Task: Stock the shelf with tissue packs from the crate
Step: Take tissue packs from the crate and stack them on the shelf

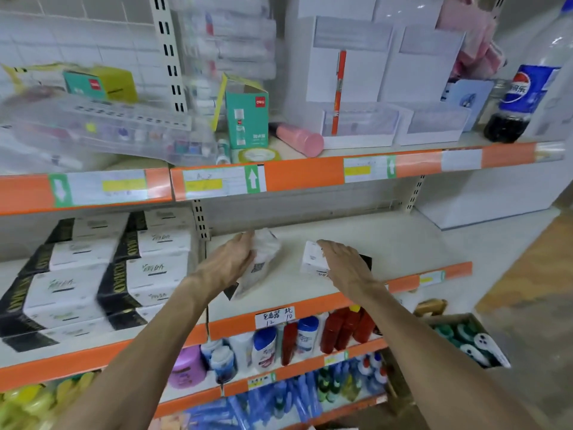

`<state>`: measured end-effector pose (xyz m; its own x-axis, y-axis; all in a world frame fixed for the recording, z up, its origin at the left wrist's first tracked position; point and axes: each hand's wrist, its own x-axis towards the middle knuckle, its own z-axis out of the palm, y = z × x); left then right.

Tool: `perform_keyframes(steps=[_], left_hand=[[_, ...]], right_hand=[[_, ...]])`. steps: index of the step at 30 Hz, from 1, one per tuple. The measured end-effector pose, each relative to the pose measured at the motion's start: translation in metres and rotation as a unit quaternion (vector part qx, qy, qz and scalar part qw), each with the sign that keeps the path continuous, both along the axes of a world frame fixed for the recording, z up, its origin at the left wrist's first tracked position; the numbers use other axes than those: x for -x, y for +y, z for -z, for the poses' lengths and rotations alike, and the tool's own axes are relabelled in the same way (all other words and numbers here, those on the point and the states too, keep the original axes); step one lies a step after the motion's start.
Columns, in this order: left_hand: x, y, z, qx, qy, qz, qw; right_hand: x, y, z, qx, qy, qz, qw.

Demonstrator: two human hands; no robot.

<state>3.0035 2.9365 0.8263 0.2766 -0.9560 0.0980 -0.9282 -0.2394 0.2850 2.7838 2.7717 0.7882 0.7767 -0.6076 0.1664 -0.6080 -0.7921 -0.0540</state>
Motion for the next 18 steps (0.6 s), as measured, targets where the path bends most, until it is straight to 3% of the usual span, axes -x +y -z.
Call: perform_keyframes(steps=[10,14,18], left_hand=[[0.016,-0.013,0.003,-0.027,-0.104,-0.015,0.994],[0.053,-0.023,0.035,-0.026,-0.142,0.041,0.989],[0.065,-0.029,0.069,-0.051,-0.144,-0.019,0.988]], right_hand=[[-0.034,-0.03,0.013,0.003,0.014,-0.034,0.999],[-0.032,-0.031,0.028,-0.008,0.028,-0.042,0.999],[-0.024,-0.026,0.04,0.017,-0.003,-0.012,1.0]])
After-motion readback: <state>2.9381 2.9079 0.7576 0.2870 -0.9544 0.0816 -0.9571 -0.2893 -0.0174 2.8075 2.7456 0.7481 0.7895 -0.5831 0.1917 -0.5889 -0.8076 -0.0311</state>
